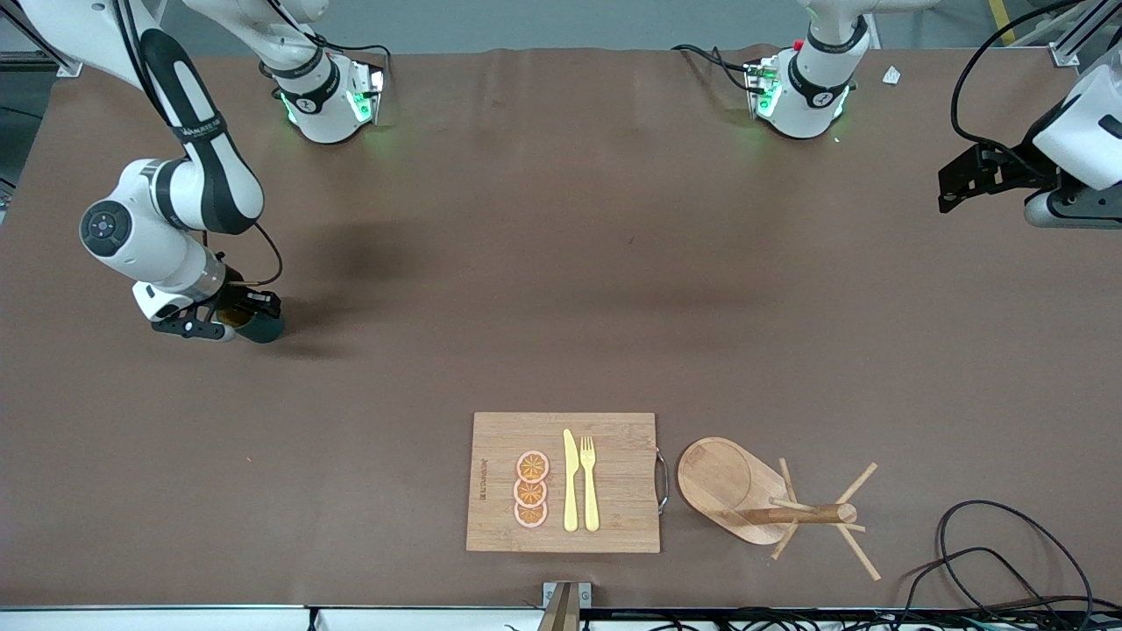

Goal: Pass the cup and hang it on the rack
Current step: 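Lower the right gripper and grasp the teal cup by its body, then lift the teal cup and carry it toward the table middle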

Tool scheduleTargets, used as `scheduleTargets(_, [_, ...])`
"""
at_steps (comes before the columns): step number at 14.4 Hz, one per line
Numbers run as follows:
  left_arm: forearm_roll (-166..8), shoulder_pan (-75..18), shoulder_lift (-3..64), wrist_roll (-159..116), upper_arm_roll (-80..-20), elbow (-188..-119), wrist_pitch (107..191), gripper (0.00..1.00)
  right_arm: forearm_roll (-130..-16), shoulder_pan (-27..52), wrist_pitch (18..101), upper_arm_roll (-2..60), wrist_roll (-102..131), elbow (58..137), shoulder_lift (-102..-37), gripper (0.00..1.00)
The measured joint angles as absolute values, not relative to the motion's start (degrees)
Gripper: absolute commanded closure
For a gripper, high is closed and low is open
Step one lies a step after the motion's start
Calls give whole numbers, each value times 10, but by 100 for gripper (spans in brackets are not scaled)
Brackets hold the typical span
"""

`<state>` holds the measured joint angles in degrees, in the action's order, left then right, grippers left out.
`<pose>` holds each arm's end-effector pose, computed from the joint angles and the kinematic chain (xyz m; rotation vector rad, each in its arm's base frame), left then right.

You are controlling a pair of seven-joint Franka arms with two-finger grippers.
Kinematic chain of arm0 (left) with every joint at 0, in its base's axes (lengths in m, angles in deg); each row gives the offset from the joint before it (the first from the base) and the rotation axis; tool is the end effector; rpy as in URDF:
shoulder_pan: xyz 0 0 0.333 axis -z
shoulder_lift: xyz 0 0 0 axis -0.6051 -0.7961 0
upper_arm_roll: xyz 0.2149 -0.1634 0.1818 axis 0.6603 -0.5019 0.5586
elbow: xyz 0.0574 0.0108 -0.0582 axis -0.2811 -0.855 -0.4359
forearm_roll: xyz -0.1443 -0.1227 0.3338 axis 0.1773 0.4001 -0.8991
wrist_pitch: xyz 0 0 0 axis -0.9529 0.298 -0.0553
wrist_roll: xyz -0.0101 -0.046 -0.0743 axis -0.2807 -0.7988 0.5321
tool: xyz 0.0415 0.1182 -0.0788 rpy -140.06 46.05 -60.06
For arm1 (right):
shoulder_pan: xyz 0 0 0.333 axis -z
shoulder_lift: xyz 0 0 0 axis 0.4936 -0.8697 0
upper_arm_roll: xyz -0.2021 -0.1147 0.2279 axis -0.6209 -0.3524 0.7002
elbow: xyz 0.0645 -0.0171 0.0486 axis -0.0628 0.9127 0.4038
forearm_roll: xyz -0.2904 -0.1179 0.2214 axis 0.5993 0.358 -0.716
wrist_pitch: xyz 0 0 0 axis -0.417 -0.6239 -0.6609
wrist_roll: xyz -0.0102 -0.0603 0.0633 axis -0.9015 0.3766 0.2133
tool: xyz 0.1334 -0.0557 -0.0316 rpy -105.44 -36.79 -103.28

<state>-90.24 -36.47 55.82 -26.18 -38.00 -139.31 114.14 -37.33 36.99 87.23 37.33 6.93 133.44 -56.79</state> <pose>0.5269 -0.0586 0.6178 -3.0924 0.1346 0.0836 0.5000 -0.0384 0.2182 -3.1068 0.2290 0.0790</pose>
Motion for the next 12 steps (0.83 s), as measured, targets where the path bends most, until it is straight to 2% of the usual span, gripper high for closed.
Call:
scheduleTargets(2, [-902, -365, 558, -262, -380, -1393, 1141, 0, -373, 370, 875, 373, 69, 1334, -571, 97])
scheduleTargets(3, [-902, -365, 558, -262, -380, -1393, 1141, 0, -373, 370, 876, 373, 69, 1334, -571, 100])
scheduleTargets(10, [-902, -365, 558, -262, -380, -1393, 1143, 0, -373, 370, 871, 374, 66, 1323, -568, 100])
scheduleTargets(12, [-902, -365, 558, -262, -379, -1393, 1143, 0, -374, 368, 799, 377, 41, 1286, -558, 100])
